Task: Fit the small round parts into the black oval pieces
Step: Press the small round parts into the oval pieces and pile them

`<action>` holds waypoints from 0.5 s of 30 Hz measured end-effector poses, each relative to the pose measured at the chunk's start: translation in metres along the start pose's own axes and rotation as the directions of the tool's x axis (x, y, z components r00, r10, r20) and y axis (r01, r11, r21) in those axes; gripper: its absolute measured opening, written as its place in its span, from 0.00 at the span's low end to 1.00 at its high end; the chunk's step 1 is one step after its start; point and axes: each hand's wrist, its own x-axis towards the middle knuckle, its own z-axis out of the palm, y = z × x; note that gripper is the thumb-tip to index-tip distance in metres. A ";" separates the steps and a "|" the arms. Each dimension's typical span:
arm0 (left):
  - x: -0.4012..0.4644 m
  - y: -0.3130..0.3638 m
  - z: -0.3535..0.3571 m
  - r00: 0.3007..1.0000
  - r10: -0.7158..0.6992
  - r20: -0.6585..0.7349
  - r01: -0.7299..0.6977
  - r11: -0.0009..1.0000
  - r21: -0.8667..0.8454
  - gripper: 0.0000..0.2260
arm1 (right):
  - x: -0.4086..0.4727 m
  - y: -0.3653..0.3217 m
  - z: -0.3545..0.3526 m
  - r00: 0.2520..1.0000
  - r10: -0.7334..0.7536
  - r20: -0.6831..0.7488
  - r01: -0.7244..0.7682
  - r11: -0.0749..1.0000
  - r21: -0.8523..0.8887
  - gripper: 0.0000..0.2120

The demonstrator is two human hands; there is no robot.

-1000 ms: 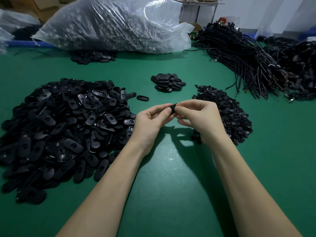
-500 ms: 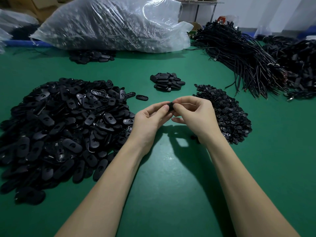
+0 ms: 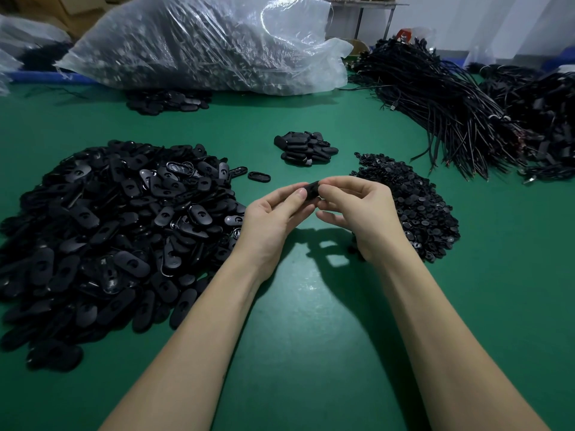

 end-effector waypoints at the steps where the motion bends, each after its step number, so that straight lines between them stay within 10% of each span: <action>1: 0.000 0.000 0.000 1.000 -0.001 0.000 0.001 1.000 0.000 0.06 | 0.000 0.000 0.000 1.000 -0.002 0.000 0.002 1.000 -0.003 0.05; 15: -0.001 -0.001 0.001 1.000 0.016 0.008 -0.016 1.000 0.021 0.06 | 0.000 0.000 -0.002 0.998 -0.056 0.021 0.059 0.989 -0.136 0.05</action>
